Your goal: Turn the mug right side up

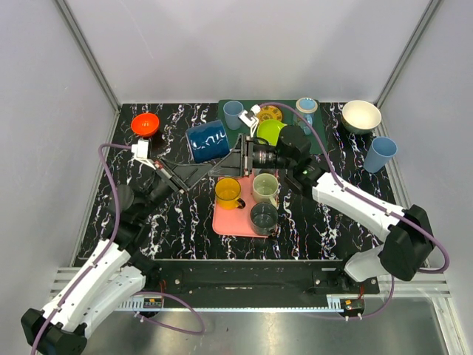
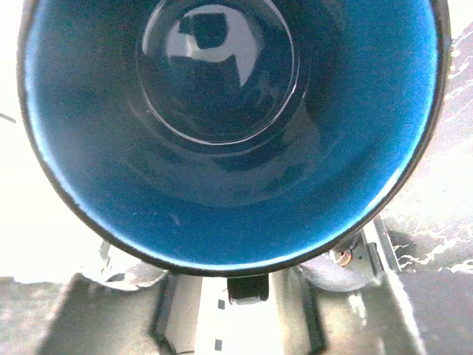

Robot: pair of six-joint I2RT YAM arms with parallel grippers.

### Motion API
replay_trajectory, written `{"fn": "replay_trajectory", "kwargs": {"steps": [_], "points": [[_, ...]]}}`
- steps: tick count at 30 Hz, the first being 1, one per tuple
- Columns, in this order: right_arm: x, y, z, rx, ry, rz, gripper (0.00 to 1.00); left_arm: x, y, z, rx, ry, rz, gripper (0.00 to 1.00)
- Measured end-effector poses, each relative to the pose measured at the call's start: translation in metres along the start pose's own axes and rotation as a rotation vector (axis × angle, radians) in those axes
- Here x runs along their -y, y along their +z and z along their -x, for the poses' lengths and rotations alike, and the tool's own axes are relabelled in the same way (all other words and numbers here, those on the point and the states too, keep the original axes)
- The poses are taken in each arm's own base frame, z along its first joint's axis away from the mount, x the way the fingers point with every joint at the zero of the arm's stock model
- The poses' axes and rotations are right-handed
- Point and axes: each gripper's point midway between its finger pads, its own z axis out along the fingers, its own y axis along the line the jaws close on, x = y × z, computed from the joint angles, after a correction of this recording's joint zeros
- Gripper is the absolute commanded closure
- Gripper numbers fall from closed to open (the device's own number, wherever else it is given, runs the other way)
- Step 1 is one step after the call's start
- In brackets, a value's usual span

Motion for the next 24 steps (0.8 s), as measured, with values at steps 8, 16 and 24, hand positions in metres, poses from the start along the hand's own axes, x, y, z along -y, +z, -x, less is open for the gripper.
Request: {"fn": "replay_trajectory", "kwargs": {"steps": [8, 16, 24], "points": [[0.0, -0.011, -0.002, 0.0, -0.026, 0.015, 0.98, 0.001, -0.001, -0.006, -0.025, -0.027, 0.004, 1.0], [0.004, -0.014, -0.004, -0.008, -0.038, 0.009, 1.0, -0.003, -0.002, -0.01, -0.037, -0.038, 0.019, 0.88], [0.024, -0.036, -0.009, -0.012, -0.138, -0.225, 1.0, -0.013, -0.018, -0.024, -0.074, -0.014, 0.075, 0.76]]}}
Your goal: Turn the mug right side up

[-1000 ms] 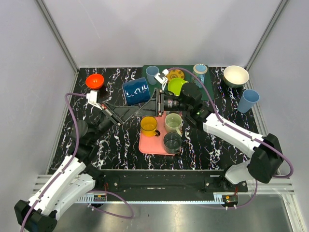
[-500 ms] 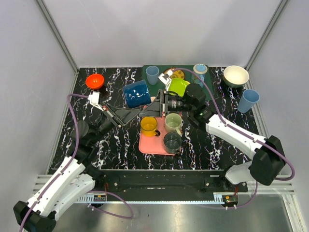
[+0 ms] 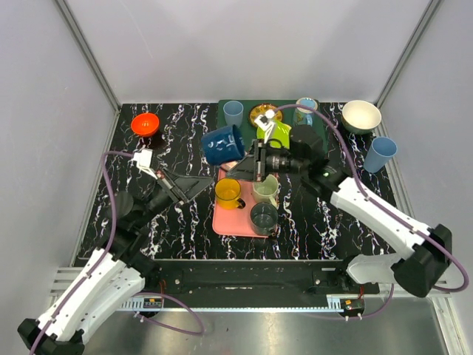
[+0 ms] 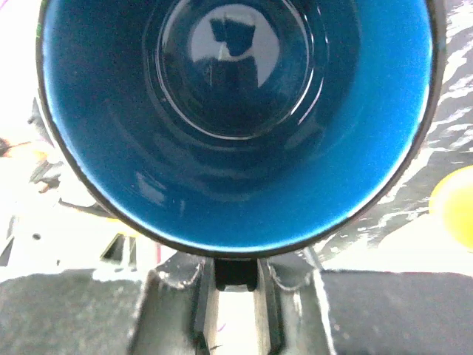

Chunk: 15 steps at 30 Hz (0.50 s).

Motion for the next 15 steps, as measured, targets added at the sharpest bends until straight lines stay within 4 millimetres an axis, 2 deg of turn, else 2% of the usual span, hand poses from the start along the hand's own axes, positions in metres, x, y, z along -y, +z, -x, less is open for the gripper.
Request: {"fn": "replay_trajectory", "kwargs": {"steps": [4, 7, 11, 15], "points": [[0.029, -0.022, 0.016, 0.071, -0.037, -0.179, 1.0, 0.017, -0.009, 0.005, 0.029, 0.054, -0.058, 0.66], [0.045, -0.03, 0.011, 0.065, -0.044, -0.269, 1.0, 0.015, -0.009, 0.005, 0.032, 0.064, -0.053, 0.6], [0.061, -0.034, -0.008, 0.001, -0.082, -0.392, 1.0, -0.003, -0.014, 0.004, 0.04, 0.084, 0.032, 0.52], [0.048, -0.022, -0.042, -0.122, -0.205, -0.472, 1.0, -0.024, -0.034, 0.016, 0.119, 0.124, 0.201, 0.42]]}}
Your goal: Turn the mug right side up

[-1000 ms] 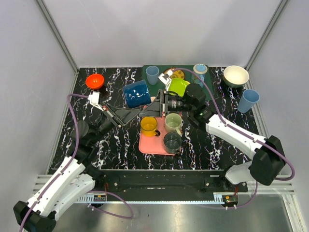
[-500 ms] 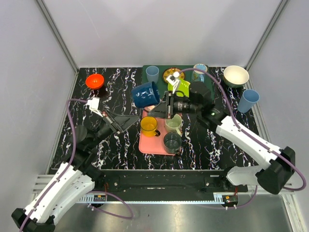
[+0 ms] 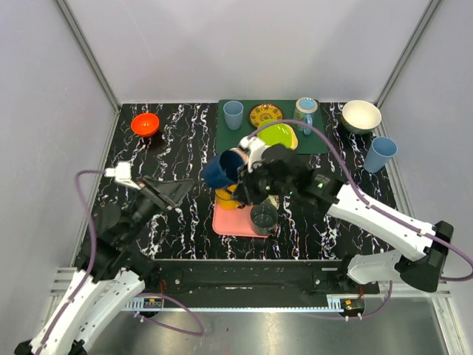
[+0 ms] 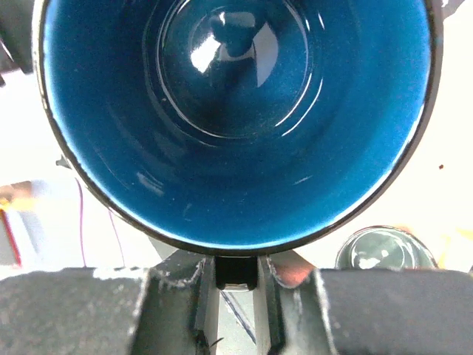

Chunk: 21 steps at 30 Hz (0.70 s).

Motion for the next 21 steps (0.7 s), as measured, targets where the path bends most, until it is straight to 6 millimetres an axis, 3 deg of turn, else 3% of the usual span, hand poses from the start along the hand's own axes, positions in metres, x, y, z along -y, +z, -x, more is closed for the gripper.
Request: {"fn": "replay_trajectory", "kwargs": {"steps": [4, 9, 15, 21], "points": [[-0.024, 0.009, -0.031, -0.085, -0.129, -0.024, 1.0, -0.009, -0.035, 0.043, 0.201, 0.037, 0.165, 0.36], [-0.016, 0.026, -0.08, -0.229, -0.202, -0.116, 1.0, -0.018, -0.077, 0.079, 0.39, 0.07, 0.288, 0.34], [0.012, 0.043, -0.145, -0.415, -0.242, -0.223, 1.0, -0.05, -0.078, 0.069, 0.356, 0.089, 0.426, 0.34], [0.03, 0.054, -0.174, -0.502, -0.238, -0.284, 1.0, -0.076, -0.065, 0.05, 0.274, 0.099, 0.509, 0.34]]}}
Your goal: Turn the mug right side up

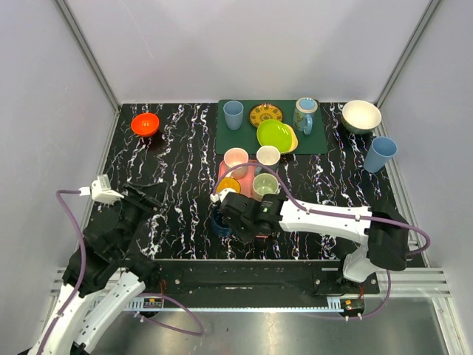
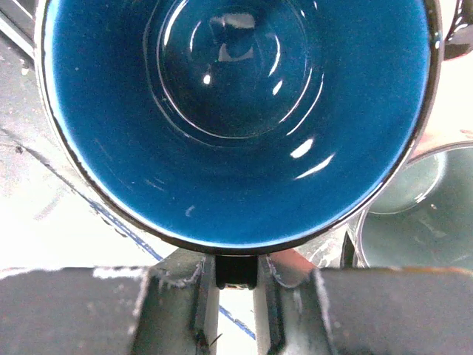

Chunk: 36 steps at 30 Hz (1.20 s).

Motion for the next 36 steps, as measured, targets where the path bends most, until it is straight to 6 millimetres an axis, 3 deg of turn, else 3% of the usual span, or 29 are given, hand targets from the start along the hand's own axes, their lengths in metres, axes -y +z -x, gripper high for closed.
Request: {"fn": "replay_trajectory", "kwargs": {"steps": [13, 26, 28, 32, 35, 36], "points": [[0.012, 0.042, -0.021, -0.084, 0.014, -0.082, 1.0, -0.016, 0.012, -0.027, -0.076, 0.024, 0.04, 0.34], [0.041, 0.052, -0.019, -0.072, 0.08, -0.17, 1.0, -0.02, 0.014, -0.032, -0.084, 0.028, 0.045, 0.33], [0.041, 0.055, -0.022, -0.082, 0.081, -0.173, 0.92, -0.022, 0.015, -0.035, -0.09, 0.03, 0.051, 0.33], [0.04, 0.057, -0.02, -0.072, 0.089, -0.168, 0.55, -0.025, 0.017, -0.038, -0.099, 0.034, 0.057, 0.31], [0.037, 0.058, -0.017, -0.057, 0.102, -0.154, 0.43, -0.025, 0.018, -0.039, -0.102, 0.036, 0.06, 0.29], [0.036, 0.057, -0.016, -0.05, 0.1, -0.15, 0.34, -0.025, 0.018, -0.04, -0.105, 0.037, 0.062, 0.26]]}}
